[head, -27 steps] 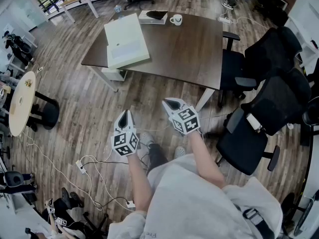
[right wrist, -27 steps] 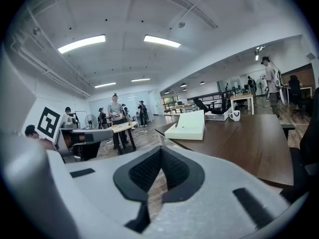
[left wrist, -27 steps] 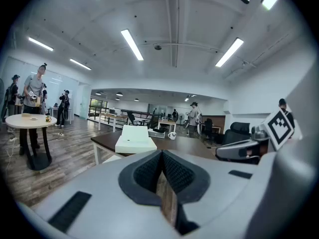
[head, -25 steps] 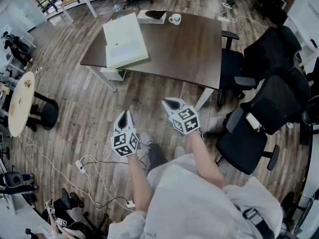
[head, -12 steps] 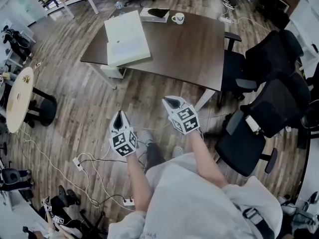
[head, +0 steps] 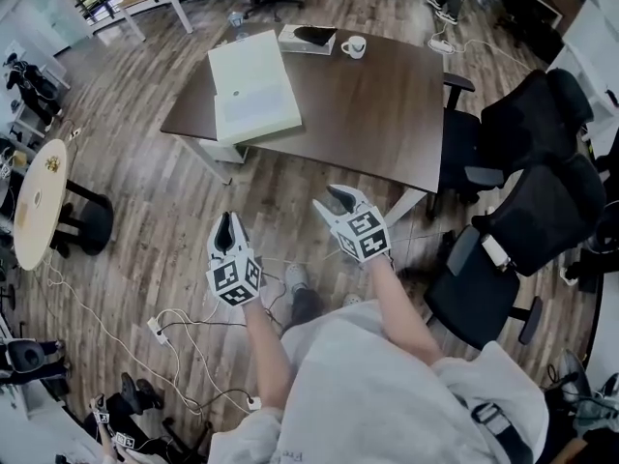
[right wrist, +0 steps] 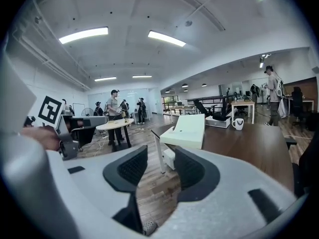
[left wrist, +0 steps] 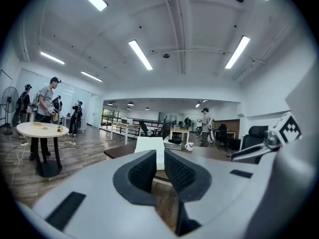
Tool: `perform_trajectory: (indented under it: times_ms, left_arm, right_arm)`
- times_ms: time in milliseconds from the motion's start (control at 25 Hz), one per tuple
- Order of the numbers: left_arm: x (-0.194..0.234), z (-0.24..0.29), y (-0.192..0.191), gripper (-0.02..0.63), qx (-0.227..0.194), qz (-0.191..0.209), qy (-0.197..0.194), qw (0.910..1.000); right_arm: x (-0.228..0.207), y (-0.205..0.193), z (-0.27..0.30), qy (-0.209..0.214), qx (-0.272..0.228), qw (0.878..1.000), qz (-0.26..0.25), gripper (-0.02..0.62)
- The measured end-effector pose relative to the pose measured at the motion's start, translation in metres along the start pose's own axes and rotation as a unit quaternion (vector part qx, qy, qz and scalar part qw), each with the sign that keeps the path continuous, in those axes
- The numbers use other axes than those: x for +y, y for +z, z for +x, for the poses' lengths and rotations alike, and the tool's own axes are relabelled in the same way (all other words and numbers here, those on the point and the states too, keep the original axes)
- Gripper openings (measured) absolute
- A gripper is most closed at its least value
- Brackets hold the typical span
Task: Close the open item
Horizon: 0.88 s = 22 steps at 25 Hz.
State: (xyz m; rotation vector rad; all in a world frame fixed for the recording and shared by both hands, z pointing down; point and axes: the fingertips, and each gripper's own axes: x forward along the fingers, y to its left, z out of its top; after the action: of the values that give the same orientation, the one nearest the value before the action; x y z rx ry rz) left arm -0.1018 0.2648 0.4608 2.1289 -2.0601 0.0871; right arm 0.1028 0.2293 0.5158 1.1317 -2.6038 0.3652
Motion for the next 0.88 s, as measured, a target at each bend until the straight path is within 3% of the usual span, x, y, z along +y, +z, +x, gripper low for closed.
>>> perform_trajectory:
  times_ms: [80, 280, 520, 720, 880]
  left_arm:
    - [-0.001, 0.018, 0.007, 0.038, -0.007, -0.008, -0.021, 0.9997]
    - [0.006, 0.061, 0.012, 0.113, -0.005, -0.013, -0.043, 0.999]
    - [0.038, 0.113, 0.002, 0.12, 0.024, -0.039, -0.037, 0.9983]
    - [0.067, 0.155, 0.006, 0.12, 0.038, -0.027, -0.039, 0.9982]
    - [0.08, 0.184, 0.0, 0.118, 0.063, -0.018, -0.061, 0.996]
  right_arm:
    - [-0.005, 0.006, 0.012, -0.005, 0.007, 1.0, -0.008, 0.22]
    - [-0.017, 0.024, 0.041, -0.016, 0.007, 1.0, -0.016, 0.276]
    - [-0.032, 0.039, 0.081, -0.037, 0.017, 0.999, -0.008, 0.33]
    - [-0.029, 0.053, 0.126, -0.032, 0.017, 0.999, -0.007, 0.354]
    - [-0.027, 0.068, 0.154, -0.053, -0.007, 0.999, -0.002, 0.374]
